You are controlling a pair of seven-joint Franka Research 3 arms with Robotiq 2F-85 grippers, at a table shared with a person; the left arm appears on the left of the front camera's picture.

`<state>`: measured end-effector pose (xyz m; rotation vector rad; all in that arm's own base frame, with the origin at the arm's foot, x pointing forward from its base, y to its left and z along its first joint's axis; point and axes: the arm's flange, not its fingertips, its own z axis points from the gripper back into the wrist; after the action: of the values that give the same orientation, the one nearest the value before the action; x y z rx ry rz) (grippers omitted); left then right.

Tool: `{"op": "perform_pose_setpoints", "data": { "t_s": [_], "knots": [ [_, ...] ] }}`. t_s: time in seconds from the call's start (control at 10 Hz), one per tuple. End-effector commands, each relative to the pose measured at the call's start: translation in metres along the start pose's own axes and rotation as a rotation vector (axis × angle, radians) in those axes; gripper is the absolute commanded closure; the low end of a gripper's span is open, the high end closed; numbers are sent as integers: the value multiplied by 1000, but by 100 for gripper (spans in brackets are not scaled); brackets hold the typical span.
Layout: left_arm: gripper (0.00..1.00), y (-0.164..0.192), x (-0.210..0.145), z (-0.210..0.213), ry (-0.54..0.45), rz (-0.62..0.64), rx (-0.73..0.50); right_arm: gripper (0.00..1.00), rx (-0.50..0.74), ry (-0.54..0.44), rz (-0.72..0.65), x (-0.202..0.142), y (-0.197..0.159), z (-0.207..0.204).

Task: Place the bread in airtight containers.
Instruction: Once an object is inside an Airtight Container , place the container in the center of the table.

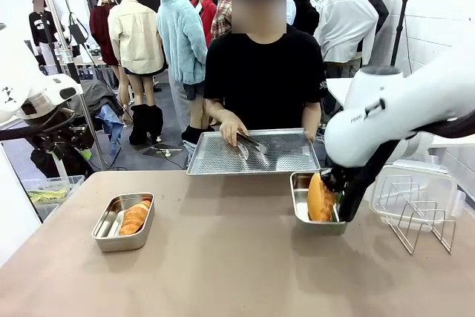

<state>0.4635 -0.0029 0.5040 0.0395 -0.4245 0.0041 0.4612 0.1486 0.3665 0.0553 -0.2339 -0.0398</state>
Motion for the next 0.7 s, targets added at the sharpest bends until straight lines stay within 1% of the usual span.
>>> {"op": "perform_pose_setpoints", "data": {
  "t_s": [0.0, 0.1, 0.2, 0.4, 0.6],
  "knots": [
    [26, 1, -1, 0, -2, 6, -1, 100, -15, -15, -27, 9, 1, -26],
    [26, 1, -1, 0, -2, 6, -1, 100, 2, 14, -39, 9, -3, -39],
    [26, 1, -1, 0, -2, 6, -1, 100, -3, 21, -34, 8, -6, -48],
    [26, 1, -1, 0, -2, 6, -1, 100, -9, 31, -57, 11, -10, -53],
    [26, 1, -1, 0, -2, 6, -1, 100, -15, 37, -51, 13, -11, -53]
  ]
}}
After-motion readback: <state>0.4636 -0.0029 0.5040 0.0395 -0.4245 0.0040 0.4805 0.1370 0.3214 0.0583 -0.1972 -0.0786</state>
